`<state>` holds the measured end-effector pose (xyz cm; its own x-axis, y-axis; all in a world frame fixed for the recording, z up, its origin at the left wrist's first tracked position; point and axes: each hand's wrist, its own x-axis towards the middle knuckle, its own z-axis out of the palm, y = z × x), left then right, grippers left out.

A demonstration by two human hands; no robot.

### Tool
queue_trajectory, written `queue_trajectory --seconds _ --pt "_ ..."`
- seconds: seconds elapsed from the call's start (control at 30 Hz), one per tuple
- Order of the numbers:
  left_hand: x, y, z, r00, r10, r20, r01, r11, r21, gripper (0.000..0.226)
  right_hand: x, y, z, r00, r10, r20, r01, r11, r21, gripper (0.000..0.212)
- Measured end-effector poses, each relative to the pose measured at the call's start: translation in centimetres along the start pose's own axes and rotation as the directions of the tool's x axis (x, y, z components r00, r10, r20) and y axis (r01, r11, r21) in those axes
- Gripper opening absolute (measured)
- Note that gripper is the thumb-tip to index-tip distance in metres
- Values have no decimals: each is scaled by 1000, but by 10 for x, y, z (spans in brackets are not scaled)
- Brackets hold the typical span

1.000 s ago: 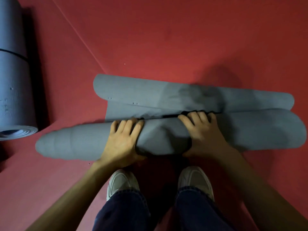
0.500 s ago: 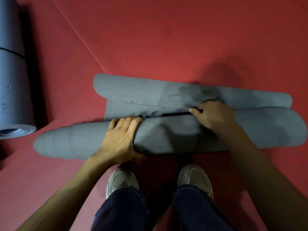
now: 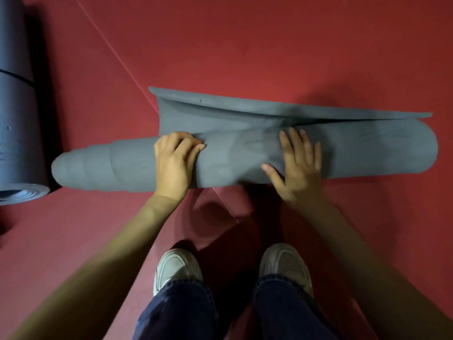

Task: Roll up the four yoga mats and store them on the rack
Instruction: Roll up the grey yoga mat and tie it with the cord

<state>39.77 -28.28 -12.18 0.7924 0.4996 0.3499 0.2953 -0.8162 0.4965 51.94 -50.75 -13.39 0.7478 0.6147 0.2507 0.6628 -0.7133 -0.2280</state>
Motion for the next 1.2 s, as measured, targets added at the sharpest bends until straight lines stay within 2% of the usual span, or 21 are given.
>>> queue_trajectory --seconds 0.1,0.2,0.3,0.4,0.47,0.57,0.63,0.7,0.77,0.87,0.93,1.03,1.2 --pt "3 -5 -2 997 77 6 -77 997 -3 24 2 4 1 996 -22 86 23 1000 -13 105" --pt "4 -8 -4 983 171 62 -174 983 60 35 22 6 -7 962 -6 272 12 1000 -20 133" --pt "-6 1 4 946 211 245 -270 932 240 71 56 5 -18 910 17 414 -5 1000 -30 134" --pt "-6 7 13 898 167 406 -335 859 387 111 84 7 -21 852 38 522 -9 998 -59 120" --pt "8 5 14 886 136 442 -339 841 421 122 83 7 -16 894 0 449 23 999 -47 108" --pt "37 7 9 859 62 509 -313 850 424 124 60 1 0 979 -78 189 87 995 -38 90" --pt "53 8 8 818 10 575 -301 859 413 126 52 -1 6 968 -89 233 101 994 -42 104" --pt "69 5 7 792 8 611 -311 866 391 129 57 -4 4 939 -73 336 105 991 -79 130" --pt "79 3 4 782 28 623 -338 858 387 129 73 -5 -1 922 -54 382 115 984 -137 142" --pt "80 7 9 786 12 618 -389 787 479 132 100 -7 -4 889 -28 457 111 981 -157 146" --pt "77 13 17 806 -37 590 -361 759 541 137 114 -6 -5 877 -30 479 120 980 -159 147" --pt "88 15 23 806 -86 586 -322 768 554 136 128 -4 -5 869 -24 494 121 979 -165 147" --pt "104 15 18 799 -47 599 -350 774 528 131 139 -6 -4 890 -49 452 158 966 -206 137"
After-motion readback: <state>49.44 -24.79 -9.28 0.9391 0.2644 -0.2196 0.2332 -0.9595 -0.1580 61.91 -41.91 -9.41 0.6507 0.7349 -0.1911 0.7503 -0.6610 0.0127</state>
